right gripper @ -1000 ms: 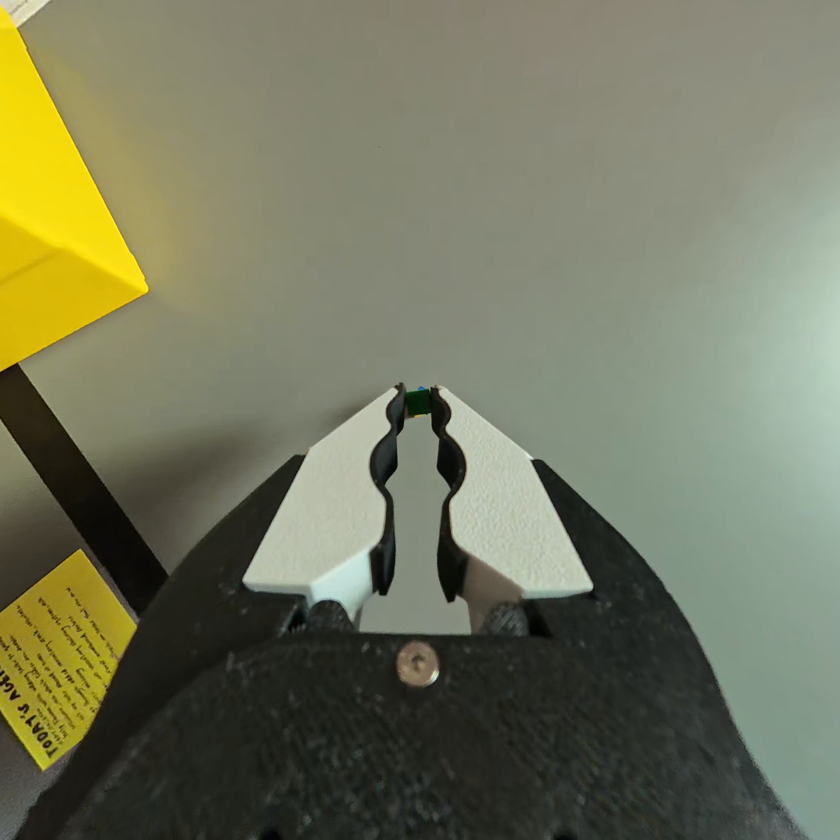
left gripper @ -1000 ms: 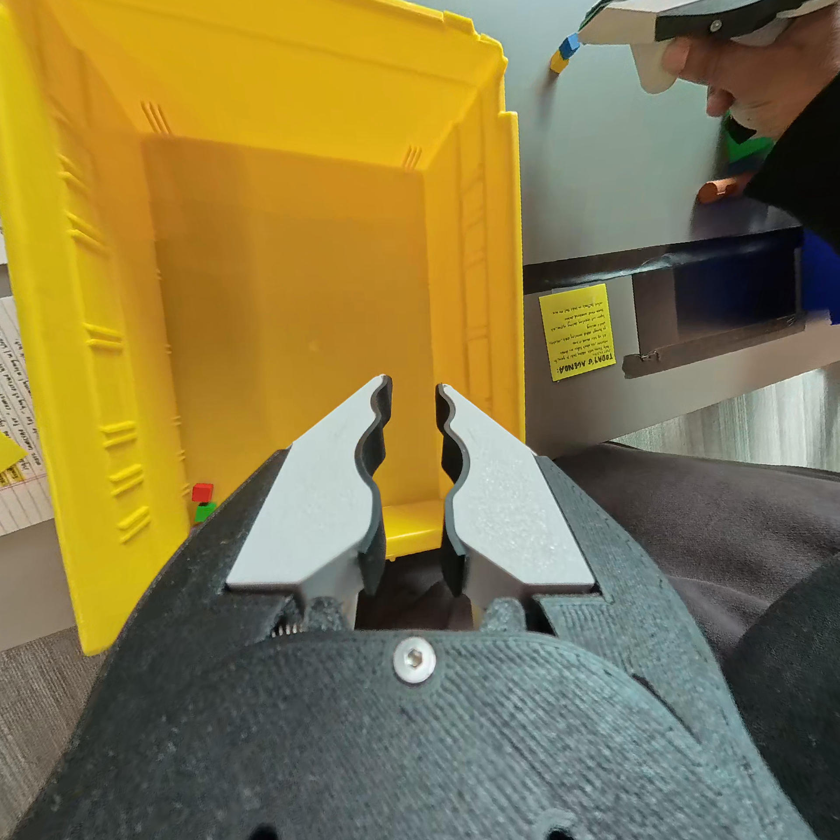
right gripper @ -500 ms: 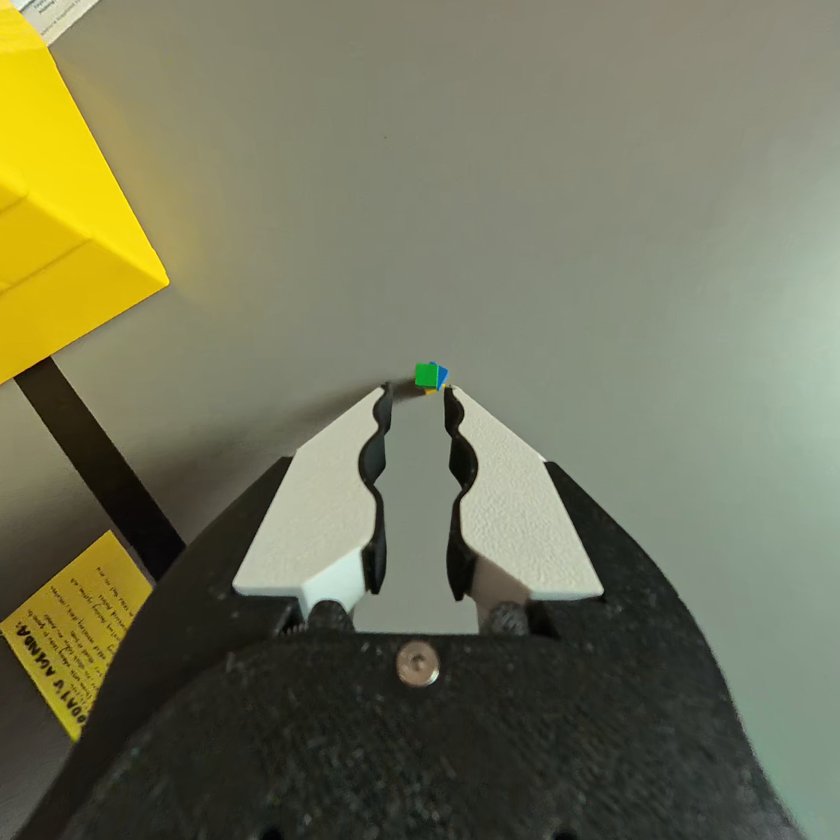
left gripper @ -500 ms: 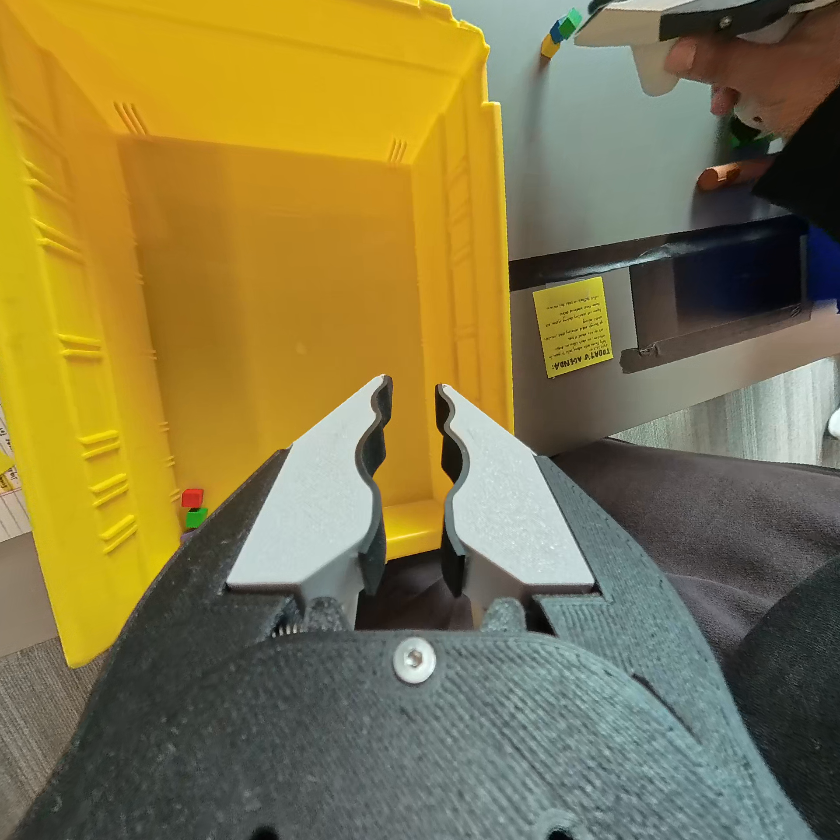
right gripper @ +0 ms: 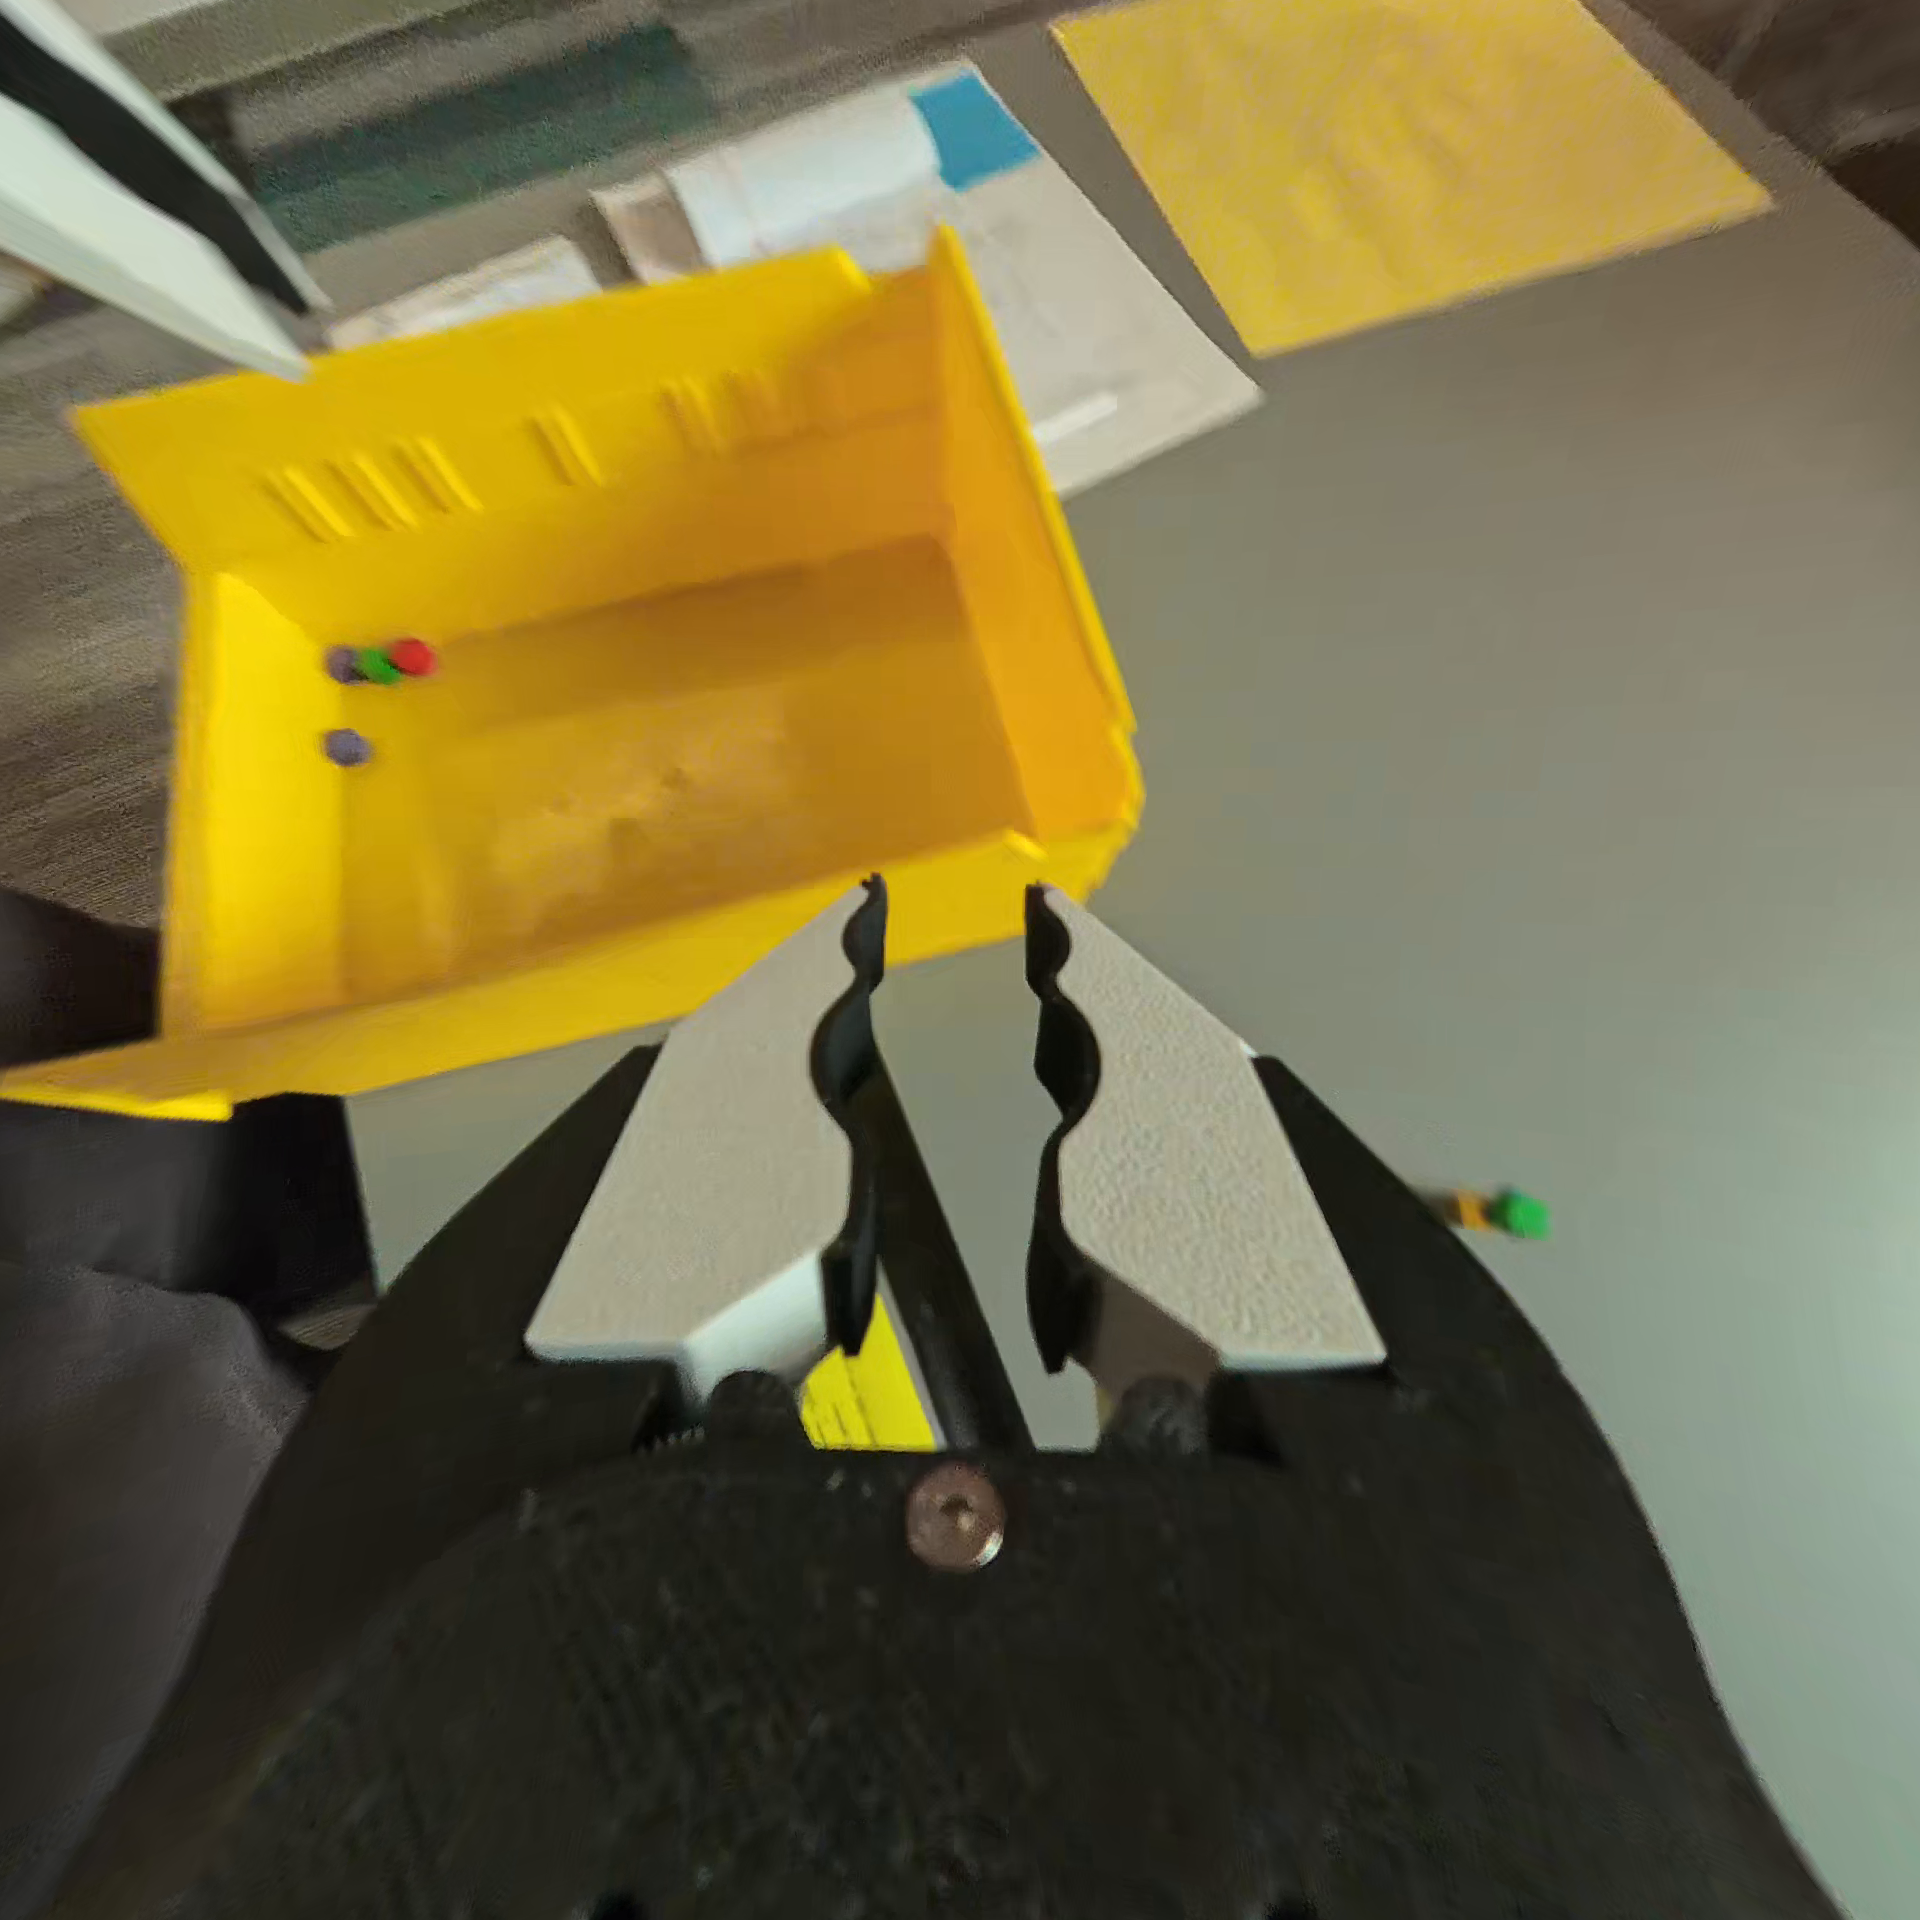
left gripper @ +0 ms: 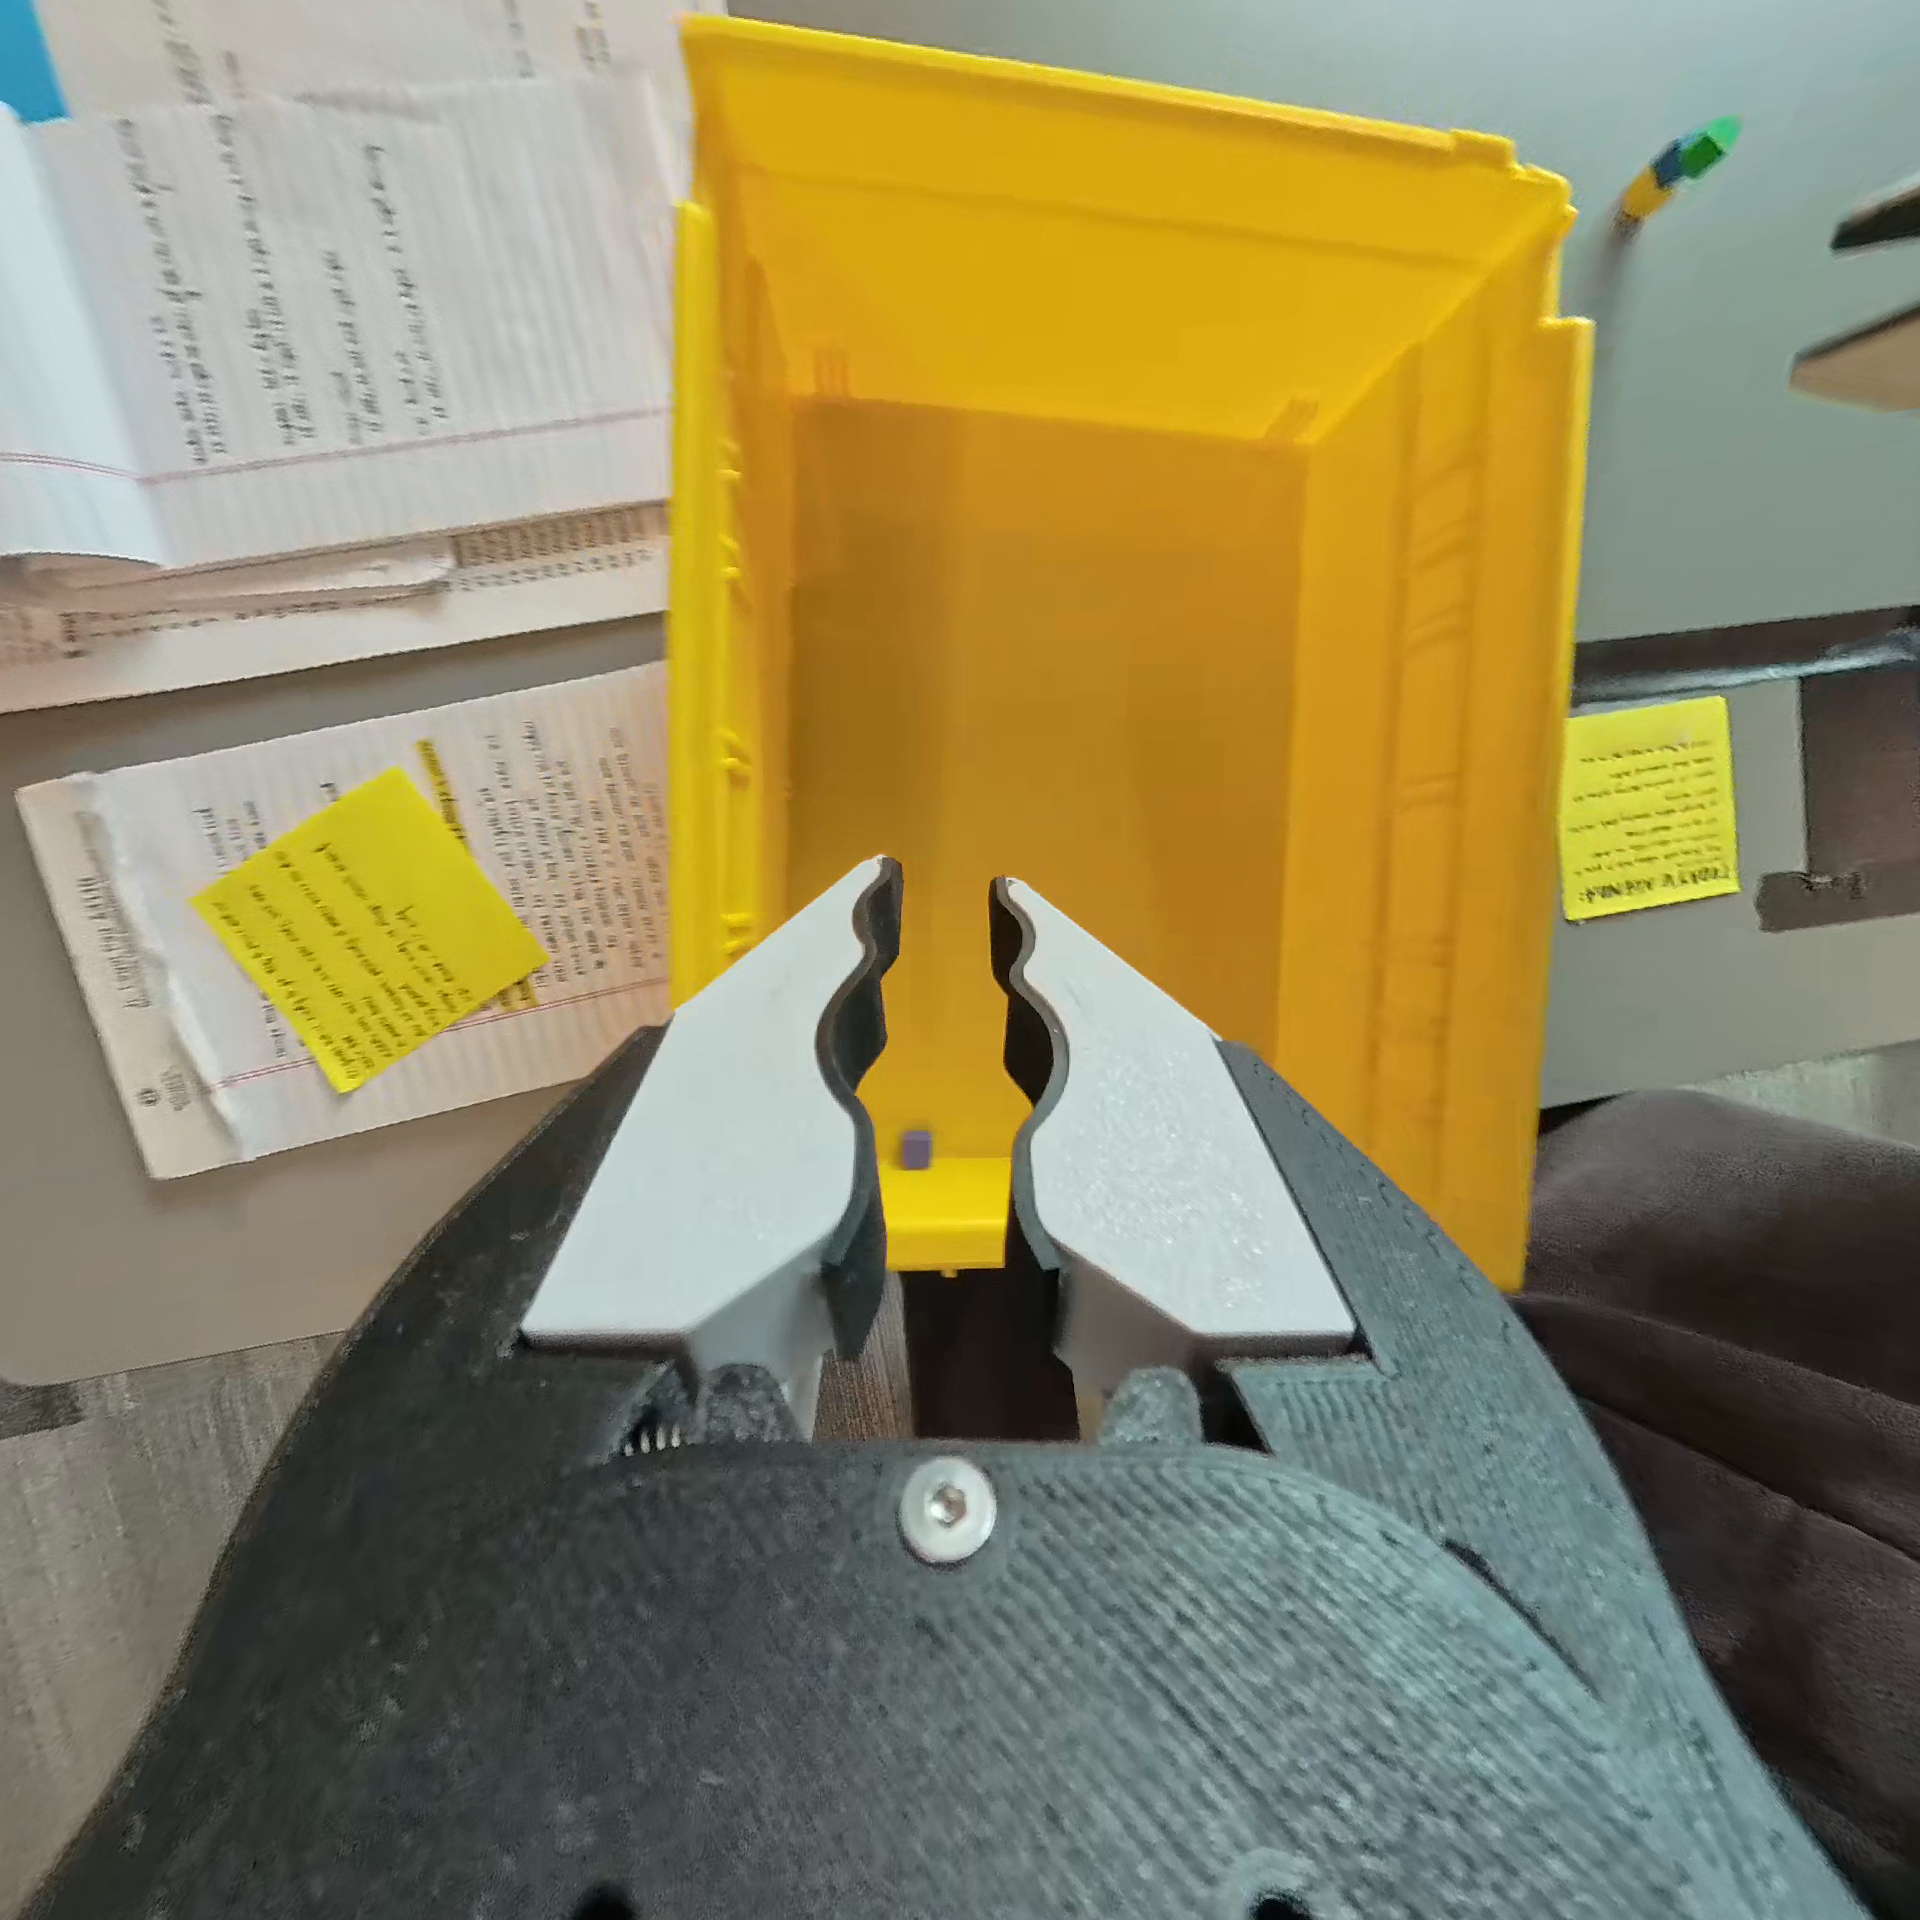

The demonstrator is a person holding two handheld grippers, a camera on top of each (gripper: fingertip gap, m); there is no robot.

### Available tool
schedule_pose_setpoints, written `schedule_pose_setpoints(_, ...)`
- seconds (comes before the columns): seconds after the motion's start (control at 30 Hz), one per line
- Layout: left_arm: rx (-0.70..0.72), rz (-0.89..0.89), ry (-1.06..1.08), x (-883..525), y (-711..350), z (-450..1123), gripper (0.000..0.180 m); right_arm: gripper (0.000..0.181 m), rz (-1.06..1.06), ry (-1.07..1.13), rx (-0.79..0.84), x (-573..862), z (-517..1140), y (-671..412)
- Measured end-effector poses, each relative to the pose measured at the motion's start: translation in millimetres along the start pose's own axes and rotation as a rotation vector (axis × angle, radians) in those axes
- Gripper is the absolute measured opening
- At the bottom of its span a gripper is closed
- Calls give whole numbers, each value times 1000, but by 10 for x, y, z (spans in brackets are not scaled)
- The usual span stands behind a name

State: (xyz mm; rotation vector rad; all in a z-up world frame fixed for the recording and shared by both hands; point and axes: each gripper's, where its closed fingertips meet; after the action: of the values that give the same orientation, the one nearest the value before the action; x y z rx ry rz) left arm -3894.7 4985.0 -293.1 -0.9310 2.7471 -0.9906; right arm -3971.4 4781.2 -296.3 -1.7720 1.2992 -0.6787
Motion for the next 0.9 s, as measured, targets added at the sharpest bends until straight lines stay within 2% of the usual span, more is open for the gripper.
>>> schedule_pose_setpoints(0.13, 35, -8, -24, -283, -112, -51, 13, 23, -99, -178, 125, -854, 288, -651)
schedule_pose_setpoints(0.27, 67, -6, 9, -456, -163, -59, 13, 25, -58, -363, 185, -1648, 683, -1073)
schedule_pose_setpoints(0.33, 78, 5, 45, -515, -156, -48, 13, 29, -13, -413, 129, -1913, 1001, -1024)
schedule_pose_setpoints(0.47, 97, 22, 136, -637, -128, -65, 13, 34, -40, -430, -170, -2188, 1610, -415)
schedule_pose_setpoints(0.57, 113, 28, 204, -738, -77, -140, 13, 37, -101, -412, -320, -2275, 1808, 28)
schedule_pose_setpoints(0.73, 97, 41, 264, -992, 146, -240, 13, 41, -77, -403, -384, -2382, 1925, 280)
schedule_pose_setpoints(0.9, 65, 37, 301, -1224, 298, -296, 13, 36, -66, -358, -384, -2370, 2047, 305)
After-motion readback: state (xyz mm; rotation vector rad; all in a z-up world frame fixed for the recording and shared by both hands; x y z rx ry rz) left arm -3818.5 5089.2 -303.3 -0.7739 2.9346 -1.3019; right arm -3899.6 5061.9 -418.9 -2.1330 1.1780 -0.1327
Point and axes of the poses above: each gripper's, where its closed fingertips meet, z out along the fingers, y out of its underside, x = y × z across the jaws, and after that the axes turned 8 degrees about x, right-handed
